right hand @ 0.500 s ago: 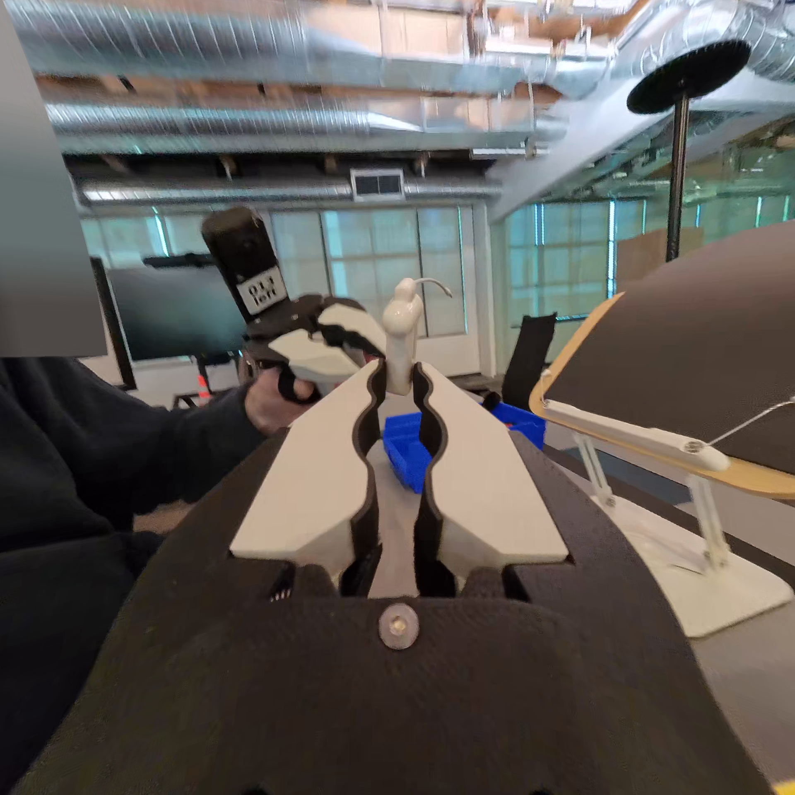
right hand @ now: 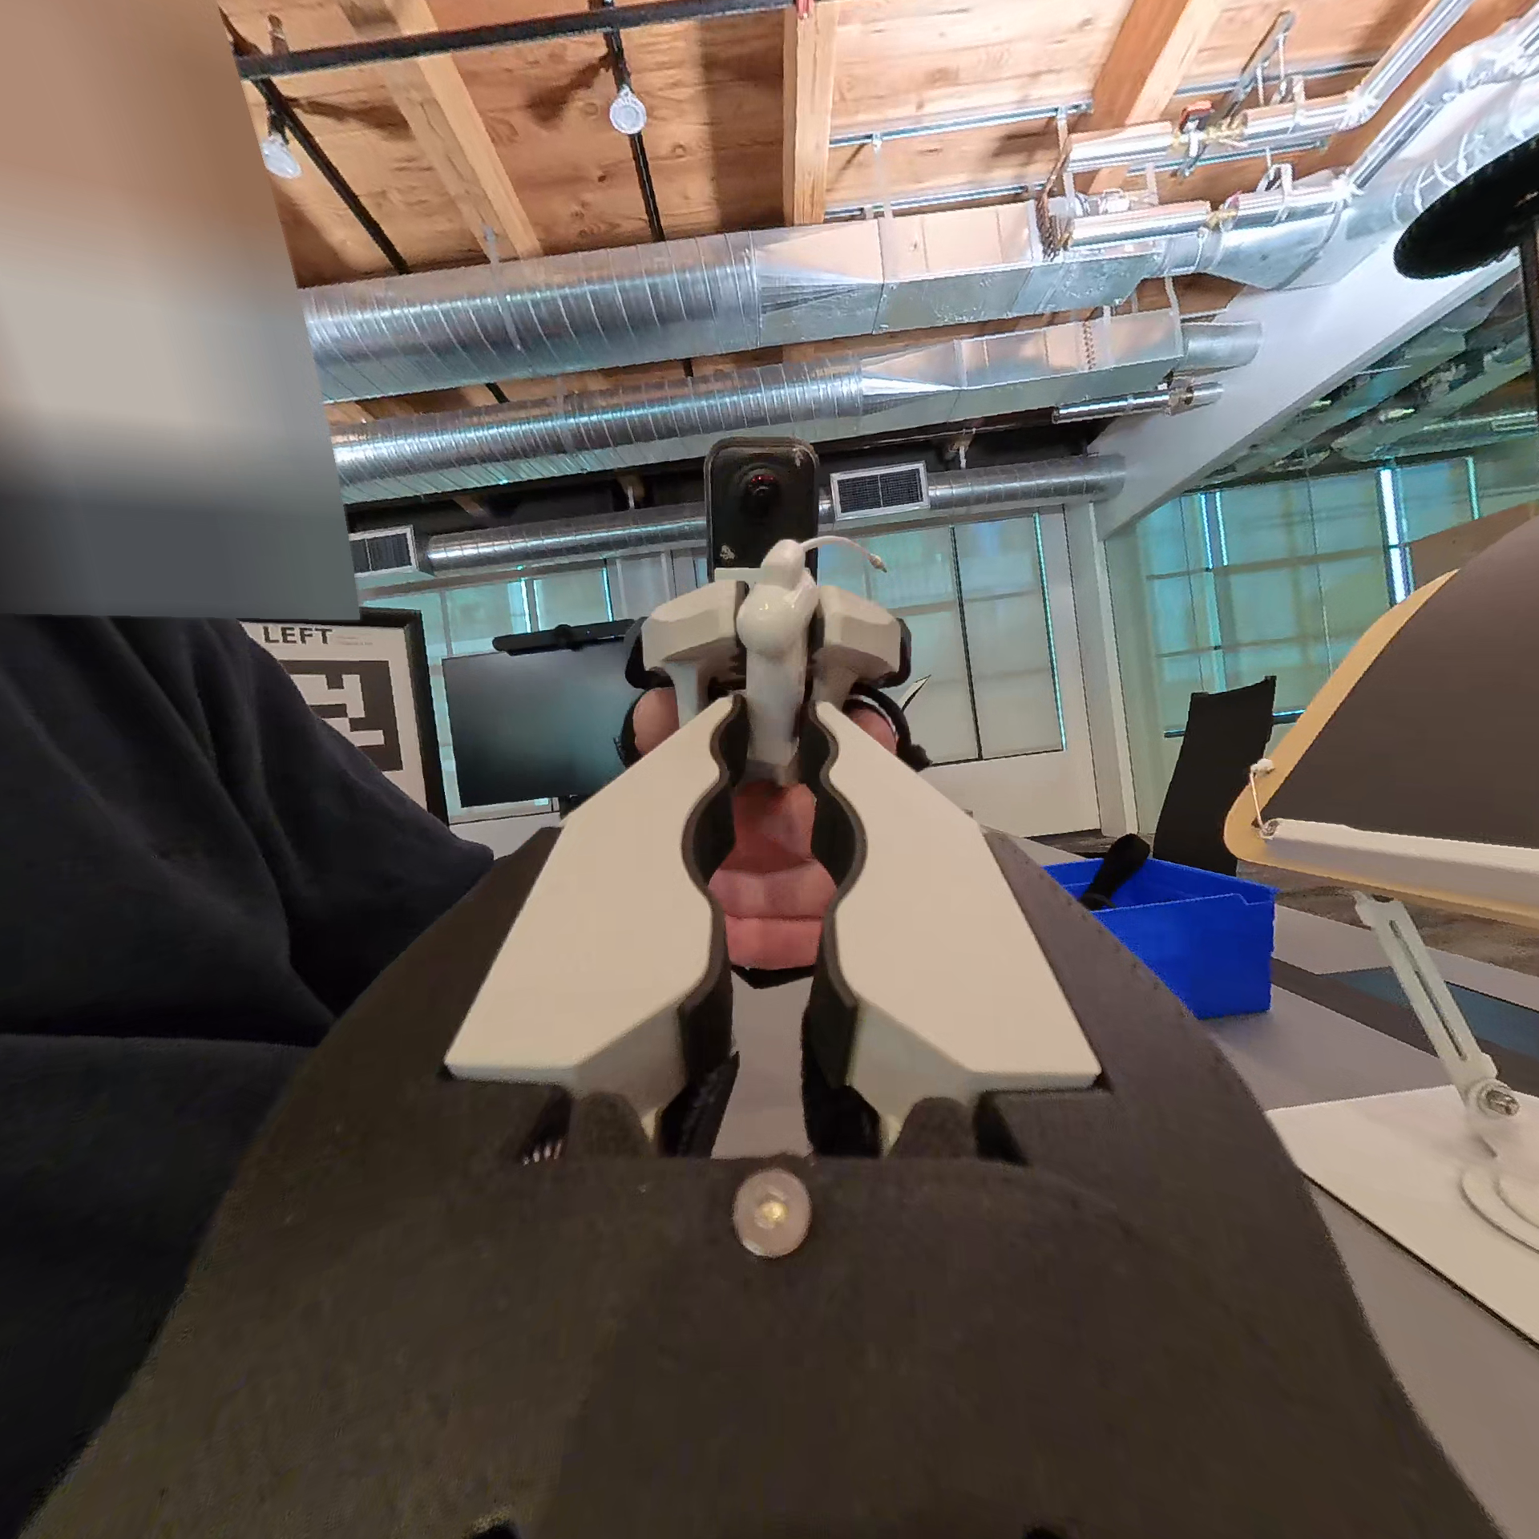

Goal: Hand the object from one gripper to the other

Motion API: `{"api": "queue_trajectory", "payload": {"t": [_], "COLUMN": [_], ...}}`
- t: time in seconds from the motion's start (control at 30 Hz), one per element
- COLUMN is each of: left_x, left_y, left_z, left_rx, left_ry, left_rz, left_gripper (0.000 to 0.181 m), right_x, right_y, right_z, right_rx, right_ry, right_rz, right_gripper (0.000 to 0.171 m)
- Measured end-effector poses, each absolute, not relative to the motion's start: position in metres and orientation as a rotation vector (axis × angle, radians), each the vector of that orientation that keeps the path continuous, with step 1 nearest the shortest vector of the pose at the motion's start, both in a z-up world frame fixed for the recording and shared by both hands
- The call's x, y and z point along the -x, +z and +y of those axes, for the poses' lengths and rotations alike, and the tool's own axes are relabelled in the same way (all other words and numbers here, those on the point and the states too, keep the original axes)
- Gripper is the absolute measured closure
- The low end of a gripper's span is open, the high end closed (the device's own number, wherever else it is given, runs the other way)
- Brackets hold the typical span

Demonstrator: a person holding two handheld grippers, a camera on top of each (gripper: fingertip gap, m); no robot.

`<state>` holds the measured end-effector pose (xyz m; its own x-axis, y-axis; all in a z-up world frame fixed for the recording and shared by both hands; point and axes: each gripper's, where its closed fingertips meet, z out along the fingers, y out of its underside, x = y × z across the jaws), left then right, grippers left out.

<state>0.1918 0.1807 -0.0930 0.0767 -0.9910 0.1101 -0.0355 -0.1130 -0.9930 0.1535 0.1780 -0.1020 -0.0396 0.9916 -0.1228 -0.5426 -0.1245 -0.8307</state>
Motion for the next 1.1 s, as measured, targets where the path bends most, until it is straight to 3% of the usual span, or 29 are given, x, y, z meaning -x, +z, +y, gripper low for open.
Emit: {"api": "queue_trajectory", "payload": {"t": [0.2, 0.3, 0.4, 0.53, 0.73, 1.1], "left_x": [-0.192, -0.186, -0.176, -0.162, -0.164, -0.17], "left_y": [-0.104, -0.102, -0.098, -0.108, -0.138, -0.173], "left_z": [0.185, 0.189, 0.194, 0.206, 0.2, 0.195], "left_rx": [1.378, 1.389, 1.391, 1.427, 1.47, 1.5], "left_ry": [-1.184, -1.118, -1.037, -0.817, -0.623, -0.52], "left_rz": [1.133, 1.15, 1.164, 1.235, 1.448, 1.613], "left_gripper": [0.169, 0.169, 0.169, 0.169, 0.169, 0.169], "right_x": [-0.152, -0.157, -0.181, -0.211, -0.15, -0.091], "right_y": [-0.111, -0.125, -0.132, -0.1, -0.061, -0.071], "right_z": [0.182, 0.188, 0.192, 0.187, 0.178, 0.19], "right_rx": [0.913, 1.046, 1.138, 1.152, 1.159, 1.232], "right_ry": [1.49, 1.383, 1.233, 0.975, 0.949, 0.931], "right_rz": [-0.719, -0.735, -0.729, -0.774, -1.098, -1.289], "right_gripper": [0.162, 0.142, 0.145, 0.149, 0.149, 0.169]}}
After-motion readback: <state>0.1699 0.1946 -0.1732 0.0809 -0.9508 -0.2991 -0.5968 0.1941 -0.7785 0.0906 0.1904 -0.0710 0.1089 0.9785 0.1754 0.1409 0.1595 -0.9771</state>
